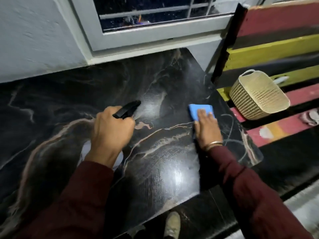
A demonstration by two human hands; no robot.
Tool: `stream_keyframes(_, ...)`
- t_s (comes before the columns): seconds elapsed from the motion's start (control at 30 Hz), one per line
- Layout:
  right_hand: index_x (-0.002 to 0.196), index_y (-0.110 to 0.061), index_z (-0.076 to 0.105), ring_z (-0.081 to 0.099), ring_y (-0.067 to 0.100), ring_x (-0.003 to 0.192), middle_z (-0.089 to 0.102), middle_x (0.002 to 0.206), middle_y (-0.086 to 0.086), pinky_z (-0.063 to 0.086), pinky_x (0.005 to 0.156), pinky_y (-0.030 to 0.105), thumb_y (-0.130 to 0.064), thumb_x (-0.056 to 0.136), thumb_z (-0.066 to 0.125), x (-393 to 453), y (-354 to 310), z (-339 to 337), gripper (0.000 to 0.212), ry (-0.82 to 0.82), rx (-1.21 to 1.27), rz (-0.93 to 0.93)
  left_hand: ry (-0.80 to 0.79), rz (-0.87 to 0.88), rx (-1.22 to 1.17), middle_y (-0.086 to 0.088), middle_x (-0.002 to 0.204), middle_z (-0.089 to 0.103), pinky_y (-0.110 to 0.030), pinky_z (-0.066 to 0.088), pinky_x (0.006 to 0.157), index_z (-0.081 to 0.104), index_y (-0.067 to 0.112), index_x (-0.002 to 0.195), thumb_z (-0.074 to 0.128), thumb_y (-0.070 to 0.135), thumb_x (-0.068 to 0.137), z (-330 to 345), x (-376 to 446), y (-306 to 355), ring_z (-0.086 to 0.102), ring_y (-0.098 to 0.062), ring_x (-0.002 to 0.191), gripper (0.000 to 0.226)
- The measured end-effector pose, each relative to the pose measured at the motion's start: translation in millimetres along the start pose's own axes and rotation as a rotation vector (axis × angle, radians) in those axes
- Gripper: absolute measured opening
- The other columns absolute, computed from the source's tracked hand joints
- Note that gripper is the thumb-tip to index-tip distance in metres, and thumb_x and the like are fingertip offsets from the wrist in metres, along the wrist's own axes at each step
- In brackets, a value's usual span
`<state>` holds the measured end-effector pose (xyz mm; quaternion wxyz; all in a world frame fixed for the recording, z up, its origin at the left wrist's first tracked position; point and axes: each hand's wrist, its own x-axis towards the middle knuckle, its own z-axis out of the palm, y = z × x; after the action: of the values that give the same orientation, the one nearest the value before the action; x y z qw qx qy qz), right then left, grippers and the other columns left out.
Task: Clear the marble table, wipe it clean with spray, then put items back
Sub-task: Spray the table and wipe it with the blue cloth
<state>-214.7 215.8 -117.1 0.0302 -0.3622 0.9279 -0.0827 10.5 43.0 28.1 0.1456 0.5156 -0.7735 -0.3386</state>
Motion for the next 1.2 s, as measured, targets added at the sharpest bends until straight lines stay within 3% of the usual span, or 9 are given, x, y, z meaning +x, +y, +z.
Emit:
stream_keyframes(0.13, 0.137, 0.001, 0.046, 0.043, 0.044, 0.129, 0.045, 0.142, 0.02, 0.031, 0.11, 0.048, -0.033, 0.093, 0.018, -48.0, -14.6, -5.2, 0.062, 0.058, -0.036, 0.065, -0.036, 0.022, 0.031, -0.004, 0.059, 0.055, -0.036, 0.033, 0.054, 0.052, 0.013, 0.06, 0.057, 0.016, 0.082, 7.7, -24.3, 10.2, 0.053, -0.026, 0.062, 0.023)
stream_keyframes(0.33, 0.141, -0.015, 0.044, 0.039, 0.028, 0.135, 0.046, 0.145, 0.002, 0.033, 0.111, 0.04, -0.031, 0.09, 0.041, -156.4, -89.4, 9.5, 0.054, -0.155, 0.055, -0.587, -0.075, 0.045, 0.068, -0.004, 0.06, 0.057, -0.034, 0.033, 0.055, 0.058, 0.013, 0.065, 0.062, 0.022, 0.083, 13.6, -51.3, 23.7, 0.056, -0.028, 0.066, 0.021)
stream_keyframes(0.43, 0.136, -0.009, 0.051, 0.048, 0.035, 0.128, 0.051, 0.14, 0.009, 0.042, 0.103, 0.047, -0.031, 0.09, 0.033, -133.8, -27.4, -0.8, 0.054, -0.135, 0.031, -0.301, -0.187, 0.093, 0.117, -0.004, 0.073, 0.062, -0.035, 0.037, 0.066, 0.057, 0.026, 0.064, 0.06, 0.023, 0.081, 11.1, -64.8, 22.7, 0.057, -0.033, 0.077, 0.017)
stream_keyframes(0.53, 0.14, -0.003, 0.043, 0.035, 0.041, 0.135, 0.041, 0.147, 0.016, 0.028, 0.111, 0.048, -0.034, 0.094, 0.021, -104.5, 30.8, -17.9, 0.06, -0.059, 0.096, 0.162, -0.258, 0.104, 0.208, -0.013, 0.092, 0.07, -0.035, 0.039, 0.072, 0.072, 0.023, 0.09, 0.056, 0.031, 0.08, 9.7, -72.4, 16.5, 0.056, -0.037, 0.084, 0.021)
stream_keyframes(0.73, 0.146, -0.004, 0.032, 0.017, 0.037, 0.144, 0.027, 0.154, 0.014, 0.014, 0.118, 0.043, -0.02, 0.101, 0.035, -100.4, 30.7, -14.2, 0.048, -0.001, 0.08, 0.243, -0.333, 0.174, 0.358, -0.015, 0.106, 0.072, -0.036, 0.042, 0.077, 0.073, 0.021, 0.112, 0.056, 0.021, 0.081, 13.1, -78.5, -6.8, 0.062, -0.038, 0.098, 0.035)
stream_keyframes(0.9, 0.147, -0.006, 0.032, 0.017, 0.036, 0.144, 0.026, 0.155, 0.014, 0.013, 0.118, 0.044, -0.022, 0.101, 0.031, -80.5, -3.3, -10.9, 0.048, -0.002, 0.207, 0.398, -0.363, 0.149, 0.394, -0.012, 0.096, 0.067, -0.035, 0.043, 0.075, 0.071, 0.018, 0.112, 0.055, 0.022, 0.082, 9.4, -74.4, -21.8, 0.049, -0.029, 0.082, 0.034)
stream_keyframes(1.03, 0.142, -0.009, 0.041, 0.033, 0.039, 0.136, 0.039, 0.148, 0.013, 0.025, 0.112, 0.046, -0.037, 0.09, 0.011, -84.9, -110.5, 7.6, 0.066, -0.031, 0.192, 0.078, -0.323, 0.128, 0.376, -0.014, 0.101, 0.07, -0.038, 0.047, 0.079, 0.071, 0.017, 0.111, 0.055, 0.029, 0.085, 3.7, -62.3, -30.2, 0.061, -0.038, 0.095, 0.033)
stream_keyframes(1.13, 0.145, -0.016, 0.036, 0.028, 0.032, 0.141, 0.036, 0.151, 0.004, 0.021, 0.116, 0.043, -0.036, 0.096, 0.026, -143.2, -158.2, 20.9, 0.054, -0.16, 0.164, -0.308, -0.278, 0.104, 0.316, -0.022, 0.112, 0.07, -0.038, 0.046, 0.079, 0.072, 0.014, 0.107, 0.05, 0.037, 0.075, -0.1, -50.6, -31.8, 0.062, -0.043, 0.104, 0.046)
stream_keyframes(1.2, 0.145, -0.017, 0.037, 0.033, 0.029, 0.139, 0.039, 0.15, 0.003, 0.025, 0.114, 0.042, -0.034, 0.096, 0.031, -156.5, -130.2, 13.1, 0.052, -0.171, 0.125, -0.421, -0.272, 0.106, 0.283, -0.023, 0.112, 0.07, -0.039, 0.044, 0.079, 0.072, 0.014, 0.107, 0.052, 0.033, 0.077, -2.4, -48.5, -28.7, 0.062, -0.045, 0.104, 0.041)
